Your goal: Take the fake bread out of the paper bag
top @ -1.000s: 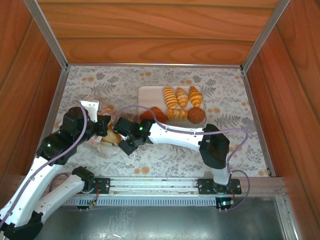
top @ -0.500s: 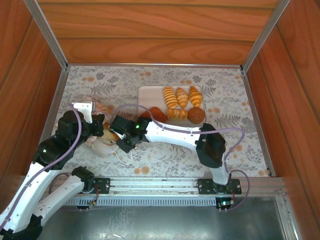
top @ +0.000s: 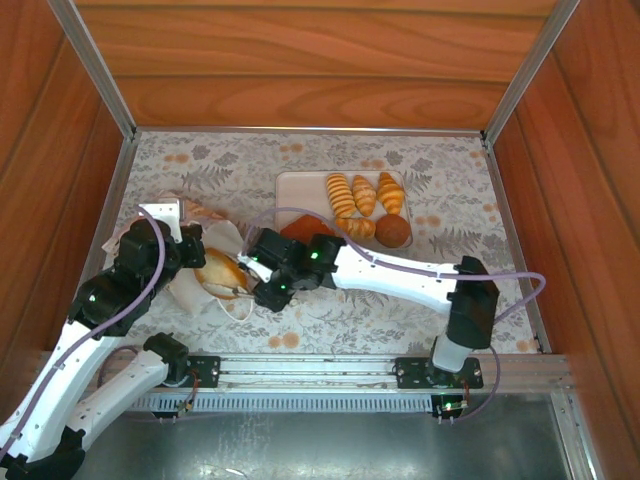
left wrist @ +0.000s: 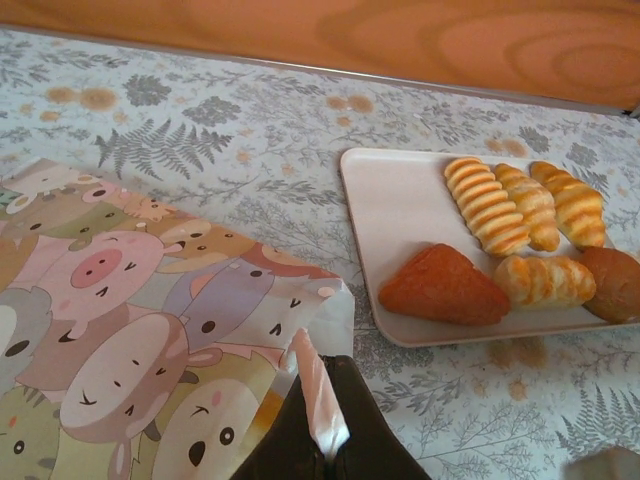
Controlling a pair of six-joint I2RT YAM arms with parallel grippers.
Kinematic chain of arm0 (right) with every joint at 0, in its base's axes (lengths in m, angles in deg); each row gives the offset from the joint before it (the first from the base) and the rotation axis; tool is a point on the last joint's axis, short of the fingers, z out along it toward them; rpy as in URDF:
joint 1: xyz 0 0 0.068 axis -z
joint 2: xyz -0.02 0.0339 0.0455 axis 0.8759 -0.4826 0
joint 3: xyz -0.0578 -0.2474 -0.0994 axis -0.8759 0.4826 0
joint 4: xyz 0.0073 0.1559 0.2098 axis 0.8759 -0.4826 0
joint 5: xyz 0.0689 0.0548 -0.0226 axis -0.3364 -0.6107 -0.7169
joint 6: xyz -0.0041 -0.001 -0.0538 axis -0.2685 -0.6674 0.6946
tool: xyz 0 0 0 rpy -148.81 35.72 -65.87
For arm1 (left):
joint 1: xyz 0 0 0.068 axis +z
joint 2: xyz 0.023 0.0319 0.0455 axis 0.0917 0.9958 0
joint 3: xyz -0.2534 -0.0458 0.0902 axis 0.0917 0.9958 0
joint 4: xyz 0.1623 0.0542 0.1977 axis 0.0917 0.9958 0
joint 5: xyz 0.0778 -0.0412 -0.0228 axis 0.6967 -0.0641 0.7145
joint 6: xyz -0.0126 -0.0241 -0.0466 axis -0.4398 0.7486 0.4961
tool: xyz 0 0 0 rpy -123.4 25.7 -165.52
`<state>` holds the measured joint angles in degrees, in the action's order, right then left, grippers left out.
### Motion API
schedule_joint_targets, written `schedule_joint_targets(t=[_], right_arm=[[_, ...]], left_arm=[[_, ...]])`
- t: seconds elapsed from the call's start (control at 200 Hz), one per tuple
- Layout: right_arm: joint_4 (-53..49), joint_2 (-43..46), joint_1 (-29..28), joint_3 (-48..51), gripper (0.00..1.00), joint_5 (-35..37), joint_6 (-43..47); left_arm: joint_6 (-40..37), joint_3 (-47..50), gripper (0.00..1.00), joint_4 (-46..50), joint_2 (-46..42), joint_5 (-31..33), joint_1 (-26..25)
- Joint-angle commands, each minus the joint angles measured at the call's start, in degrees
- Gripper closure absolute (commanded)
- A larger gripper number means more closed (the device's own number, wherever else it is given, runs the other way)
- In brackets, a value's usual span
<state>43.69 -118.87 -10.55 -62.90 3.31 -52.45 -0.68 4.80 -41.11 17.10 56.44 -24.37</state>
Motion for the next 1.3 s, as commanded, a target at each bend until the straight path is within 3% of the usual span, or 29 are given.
schedule_joint_targets(t=[0.0, 0.29, 0.525, 0.79, 1.05, 1.16, 1.294], right_arm=[[1.1, 7.1, -0.1, 2.3, 0.53, -1.9, 0.5], [-4.4, 25.2, 6.5, 13.9, 0.54, 6.8, -5.9], [-5.7, 32.4, 17.5, 15.5, 0.54, 14.0, -12.2], [-4.4, 24.1, 24.2, 8.1, 0.52, 13.4, -19.2], [3.5, 12.7, 25.6, 4.3, 0.54, 8.1, -26.7], [3.9, 7.9, 25.6, 1.6, 0.53, 9.8, -32.5], [9.9, 3.7, 25.6, 0.6, 0.54, 6.4, -37.7]], left_arm=[[1.8, -0.1, 1.00, -0.7, 0.9, 1.7, -0.3], [5.1, -1.1, 1.00, -1.3, 4.8, 2.6, -0.2], [3.4, -4.1, 1.00, -2.6, 9.5, -4.8, -0.2], [3.7, -2.7, 1.00, -2.9, 7.7, -5.4, -0.2], [3.9, -0.1, 1.00, -3.0, 3.1, -5.6, -0.2], [2.3, 1.0, 1.00, -2.9, 2.0, -5.9, -0.2], [-1.4, 1.8, 1.00, -2.9, 1.8, -5.0, -0.2]])
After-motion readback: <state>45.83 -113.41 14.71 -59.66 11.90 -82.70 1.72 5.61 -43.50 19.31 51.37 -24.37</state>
